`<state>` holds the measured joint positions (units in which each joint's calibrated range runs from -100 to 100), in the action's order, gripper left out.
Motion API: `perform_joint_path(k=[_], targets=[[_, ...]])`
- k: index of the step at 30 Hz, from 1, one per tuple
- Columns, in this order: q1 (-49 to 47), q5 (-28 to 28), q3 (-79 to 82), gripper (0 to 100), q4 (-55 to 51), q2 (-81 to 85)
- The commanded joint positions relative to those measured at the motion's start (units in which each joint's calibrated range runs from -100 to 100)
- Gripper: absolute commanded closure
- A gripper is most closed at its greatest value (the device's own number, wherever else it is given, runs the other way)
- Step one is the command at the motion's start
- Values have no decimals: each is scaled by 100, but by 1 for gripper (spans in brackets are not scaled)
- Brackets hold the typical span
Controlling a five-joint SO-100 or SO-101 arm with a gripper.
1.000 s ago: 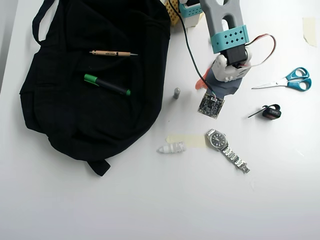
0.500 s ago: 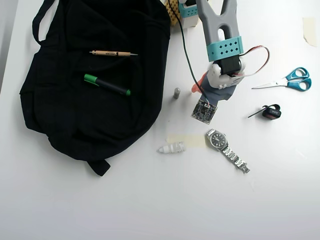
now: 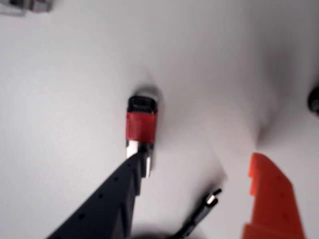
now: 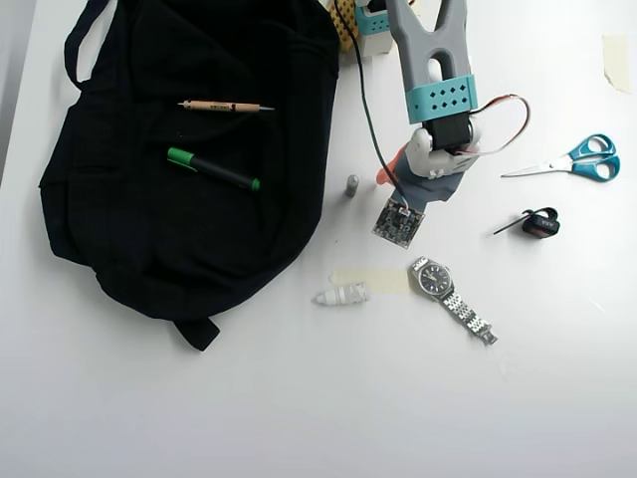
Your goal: Put the usb stick into the black bag
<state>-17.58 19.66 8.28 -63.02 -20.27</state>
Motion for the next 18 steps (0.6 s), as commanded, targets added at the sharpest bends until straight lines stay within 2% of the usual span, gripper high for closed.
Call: perform_joint_path(k=[1, 18], targets=[[45, -5, -235, 73, -124, 168], [-45, -10, -621, 73, -167, 43]])
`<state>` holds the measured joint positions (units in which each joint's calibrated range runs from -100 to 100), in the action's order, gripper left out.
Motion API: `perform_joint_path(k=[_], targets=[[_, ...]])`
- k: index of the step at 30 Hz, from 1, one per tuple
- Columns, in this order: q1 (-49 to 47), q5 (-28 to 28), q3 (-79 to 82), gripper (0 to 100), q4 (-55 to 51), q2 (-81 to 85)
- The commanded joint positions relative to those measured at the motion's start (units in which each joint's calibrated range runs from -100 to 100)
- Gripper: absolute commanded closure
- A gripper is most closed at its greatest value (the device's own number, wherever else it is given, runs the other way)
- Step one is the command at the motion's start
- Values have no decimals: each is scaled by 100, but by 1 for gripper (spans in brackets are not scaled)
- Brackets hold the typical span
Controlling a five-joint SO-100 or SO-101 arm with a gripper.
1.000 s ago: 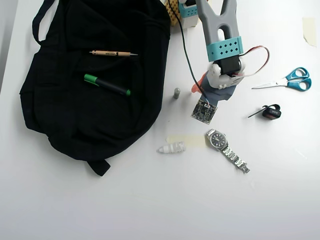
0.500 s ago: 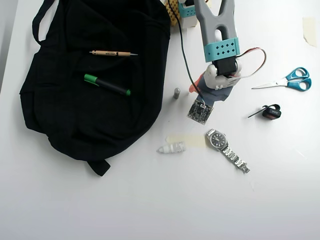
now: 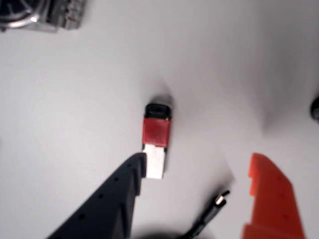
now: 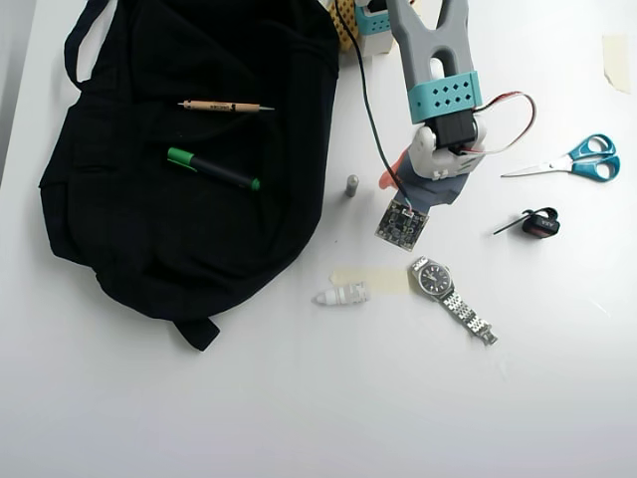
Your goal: Put the usb stick into the black bag
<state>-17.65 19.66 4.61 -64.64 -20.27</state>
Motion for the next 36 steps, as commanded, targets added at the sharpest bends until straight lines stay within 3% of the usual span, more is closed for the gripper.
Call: perform_joint_path(k=[1, 36], targets=[[-45, -15, -254, 73, -5, 43], [-187, 22, -335, 73, 271, -679]])
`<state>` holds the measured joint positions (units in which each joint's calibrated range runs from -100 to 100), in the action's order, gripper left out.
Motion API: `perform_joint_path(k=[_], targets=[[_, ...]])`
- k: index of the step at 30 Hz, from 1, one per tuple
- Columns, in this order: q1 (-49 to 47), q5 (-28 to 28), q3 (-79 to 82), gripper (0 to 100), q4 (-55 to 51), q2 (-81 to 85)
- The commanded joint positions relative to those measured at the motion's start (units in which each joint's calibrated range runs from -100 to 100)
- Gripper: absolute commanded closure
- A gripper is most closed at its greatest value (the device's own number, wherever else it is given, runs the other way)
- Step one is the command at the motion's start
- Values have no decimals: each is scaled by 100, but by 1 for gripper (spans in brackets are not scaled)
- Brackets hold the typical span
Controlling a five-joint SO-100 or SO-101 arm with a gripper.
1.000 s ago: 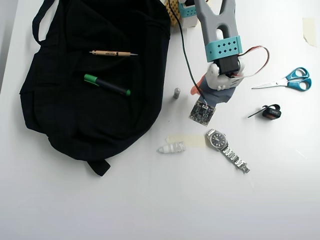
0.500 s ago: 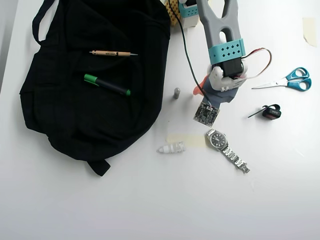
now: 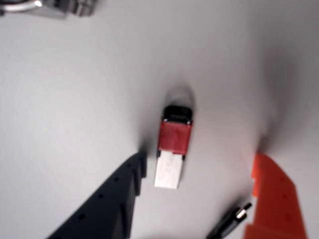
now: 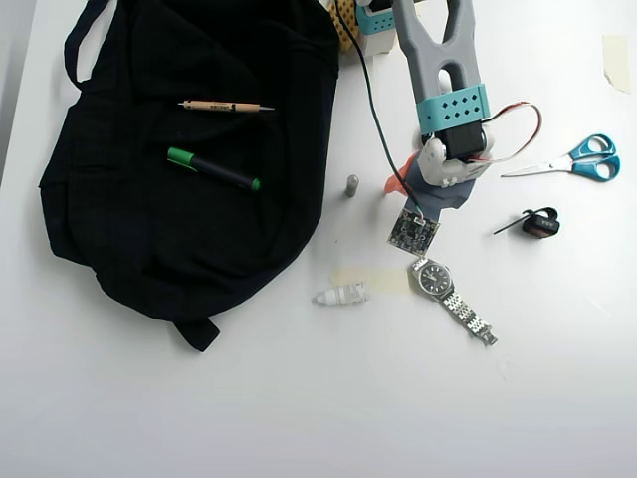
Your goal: Put the usb stick into the black bag
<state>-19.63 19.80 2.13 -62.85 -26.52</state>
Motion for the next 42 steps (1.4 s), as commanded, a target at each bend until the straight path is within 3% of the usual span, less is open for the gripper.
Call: perform_joint_path(k=[1, 19, 29, 42], targets=[[11, 7, -88, 73, 92, -53], [-4, 12, -79, 74, 92, -53], [11, -9, -186, 88, 92, -53], [-64, 12, -195, 89, 92, -53]])
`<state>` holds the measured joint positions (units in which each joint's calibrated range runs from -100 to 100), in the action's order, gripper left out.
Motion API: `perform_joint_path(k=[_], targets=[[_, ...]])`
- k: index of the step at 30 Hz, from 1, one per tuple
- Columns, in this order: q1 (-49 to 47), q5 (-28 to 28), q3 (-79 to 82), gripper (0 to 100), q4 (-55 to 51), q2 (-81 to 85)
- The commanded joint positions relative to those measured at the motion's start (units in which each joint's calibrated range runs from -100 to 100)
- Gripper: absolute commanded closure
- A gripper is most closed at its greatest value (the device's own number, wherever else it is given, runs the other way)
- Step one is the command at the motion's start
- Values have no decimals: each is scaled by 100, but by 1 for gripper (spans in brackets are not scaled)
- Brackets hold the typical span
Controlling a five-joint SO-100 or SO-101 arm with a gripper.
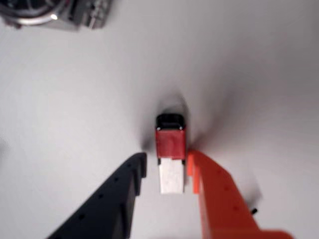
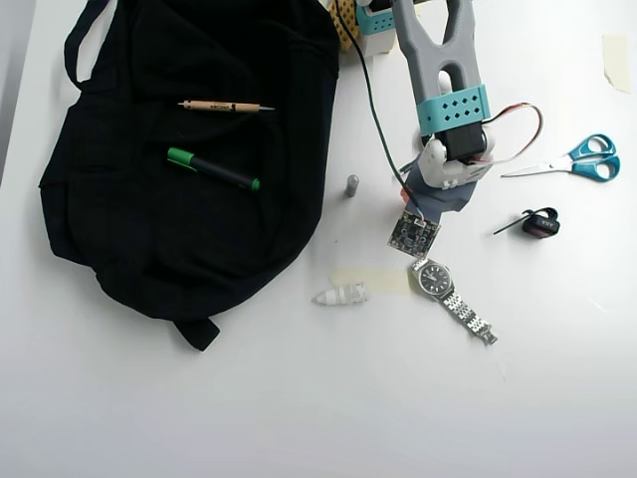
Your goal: Put the usb stick into the black bag
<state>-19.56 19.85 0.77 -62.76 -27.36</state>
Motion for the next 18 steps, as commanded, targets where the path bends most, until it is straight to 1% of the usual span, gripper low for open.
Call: perform_joint_path(k=[1, 3, 7, 18], targets=[[-78, 7, -59, 89, 83, 30], [-78, 7, -59, 90, 75, 30], [-71, 2, -59, 98, 75, 39], [-63, -19, -158, 98, 75, 47]])
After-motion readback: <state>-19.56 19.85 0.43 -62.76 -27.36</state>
